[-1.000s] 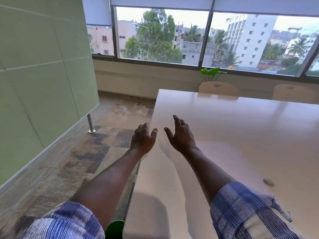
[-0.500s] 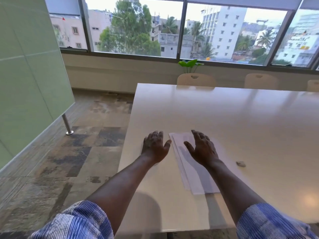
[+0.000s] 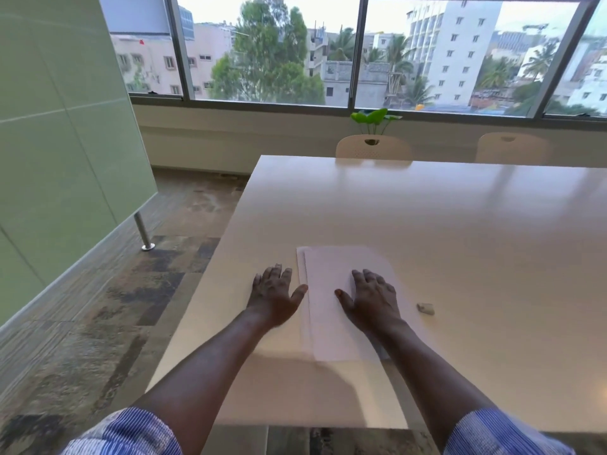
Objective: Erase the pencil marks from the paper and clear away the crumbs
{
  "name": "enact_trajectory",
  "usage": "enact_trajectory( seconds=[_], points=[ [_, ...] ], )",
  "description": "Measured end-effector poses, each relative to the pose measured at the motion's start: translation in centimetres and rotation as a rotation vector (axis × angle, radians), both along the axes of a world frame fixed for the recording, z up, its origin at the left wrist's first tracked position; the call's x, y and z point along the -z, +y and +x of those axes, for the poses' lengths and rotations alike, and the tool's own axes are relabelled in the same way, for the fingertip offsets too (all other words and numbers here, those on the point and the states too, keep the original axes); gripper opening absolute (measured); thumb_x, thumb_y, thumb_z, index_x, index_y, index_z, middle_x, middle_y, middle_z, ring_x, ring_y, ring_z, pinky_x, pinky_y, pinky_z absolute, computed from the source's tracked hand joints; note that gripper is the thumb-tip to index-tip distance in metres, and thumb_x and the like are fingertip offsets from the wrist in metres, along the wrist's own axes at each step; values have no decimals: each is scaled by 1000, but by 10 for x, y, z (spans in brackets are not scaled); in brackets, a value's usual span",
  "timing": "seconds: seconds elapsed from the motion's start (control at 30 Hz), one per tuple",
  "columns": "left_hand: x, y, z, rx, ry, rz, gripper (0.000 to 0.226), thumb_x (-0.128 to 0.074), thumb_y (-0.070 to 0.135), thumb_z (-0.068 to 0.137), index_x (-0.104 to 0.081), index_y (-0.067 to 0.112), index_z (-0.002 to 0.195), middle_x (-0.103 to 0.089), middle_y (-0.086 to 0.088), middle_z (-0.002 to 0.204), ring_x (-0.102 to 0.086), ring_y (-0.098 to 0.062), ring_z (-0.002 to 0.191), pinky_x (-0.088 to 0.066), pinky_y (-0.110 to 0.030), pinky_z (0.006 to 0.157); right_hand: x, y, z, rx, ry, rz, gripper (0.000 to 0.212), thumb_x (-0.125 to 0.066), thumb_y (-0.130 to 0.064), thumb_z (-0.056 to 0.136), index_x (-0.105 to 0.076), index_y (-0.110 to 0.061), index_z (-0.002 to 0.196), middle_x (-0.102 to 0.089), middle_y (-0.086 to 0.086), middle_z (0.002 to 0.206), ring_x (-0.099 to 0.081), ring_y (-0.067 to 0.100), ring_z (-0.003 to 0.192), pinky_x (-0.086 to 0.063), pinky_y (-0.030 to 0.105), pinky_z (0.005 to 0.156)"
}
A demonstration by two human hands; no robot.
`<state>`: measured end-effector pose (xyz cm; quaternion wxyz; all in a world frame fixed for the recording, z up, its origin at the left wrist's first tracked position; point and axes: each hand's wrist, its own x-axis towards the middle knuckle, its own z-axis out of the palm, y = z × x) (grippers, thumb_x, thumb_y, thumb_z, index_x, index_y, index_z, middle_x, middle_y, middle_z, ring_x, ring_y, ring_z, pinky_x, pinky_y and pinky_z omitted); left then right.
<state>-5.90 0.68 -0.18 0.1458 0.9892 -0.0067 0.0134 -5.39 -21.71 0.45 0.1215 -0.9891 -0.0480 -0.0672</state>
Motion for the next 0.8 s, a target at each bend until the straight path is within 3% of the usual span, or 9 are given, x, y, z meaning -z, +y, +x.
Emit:
enact_trajectory(
  seconds=[0.33,0.6,0.8],
  points=[
    [10,-3,-2,-37,0,54,76,-30,64,102,-22,20,163,-10,-8,173,-6,-23,159,-2,-43,128,5,6,0,-52,24,15,70,-34,-61,99,-36,-16,152,-30,16,162,-26,35,149,-22,52,120],
    [3,-7,4,-50,7,50,72,-29,57,105,-20,16,164,-10,-10,173,-5,-23,159,-2,-41,128,0,7,15,-104,-10,33,72,-36,-62,98,-37,-13,152,-38,16,157,-33,33,145,-28,48,118],
    [-23,-15,28,-80,-90,145,90,-12,60,89,-10,8,164,0,-15,172,6,-28,160,5,-42,128,-13,-5,40,-162,-102,-5,73,-40,-60,99,-32,-12,154,-35,15,159,-28,33,148,-21,45,122]
  ],
)
